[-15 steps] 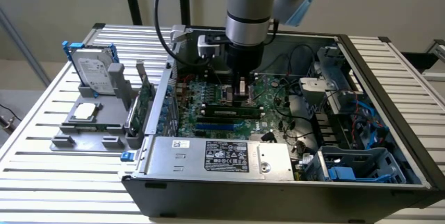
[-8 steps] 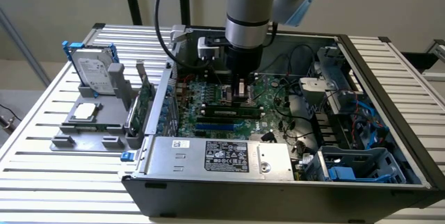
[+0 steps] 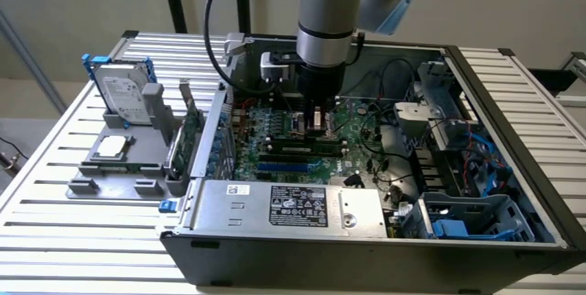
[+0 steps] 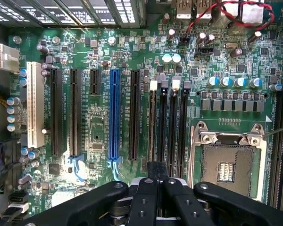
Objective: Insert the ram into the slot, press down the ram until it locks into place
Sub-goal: 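Press down the ram until it locks into place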
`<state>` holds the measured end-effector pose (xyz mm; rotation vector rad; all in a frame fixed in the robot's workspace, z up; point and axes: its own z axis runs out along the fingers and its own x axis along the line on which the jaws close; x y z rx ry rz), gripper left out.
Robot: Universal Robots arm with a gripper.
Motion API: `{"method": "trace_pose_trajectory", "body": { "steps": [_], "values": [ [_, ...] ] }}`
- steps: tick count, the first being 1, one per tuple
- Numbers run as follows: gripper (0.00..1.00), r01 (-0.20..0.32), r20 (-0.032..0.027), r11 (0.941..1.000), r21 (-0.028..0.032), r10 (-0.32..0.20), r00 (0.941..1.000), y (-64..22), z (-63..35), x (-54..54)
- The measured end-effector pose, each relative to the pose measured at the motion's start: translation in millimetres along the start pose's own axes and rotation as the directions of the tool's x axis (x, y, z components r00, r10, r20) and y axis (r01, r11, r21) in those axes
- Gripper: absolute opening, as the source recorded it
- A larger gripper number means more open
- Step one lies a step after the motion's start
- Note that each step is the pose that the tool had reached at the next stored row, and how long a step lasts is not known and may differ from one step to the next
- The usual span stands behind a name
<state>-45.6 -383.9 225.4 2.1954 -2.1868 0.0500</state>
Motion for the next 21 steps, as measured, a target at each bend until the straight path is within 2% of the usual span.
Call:
{"method": "trace_pose_trajectory", "body": {
  "steps": [3, 8, 9, 21],
  "values": [
    [0.11, 0.0, 0.002, 1.0, -0.0026, 0.0, 1.0, -0.2, -2.4, -0.1],
    [0.11, 0.001, 0.001, 1.0, -0.0089, 0.0, 1.0, -0.7, -24.5, 1.1],
    [0.11, 0.0, 0.0009, 1.0, -0.0094, 0.0, 1.0, -0.7, -25.8, 1.2],
    [0.11, 0.0, 0.0009, 1.0, -0.0094, 0.0, 1.0, -0.7, -26.4, 1.3]
  ]
}}
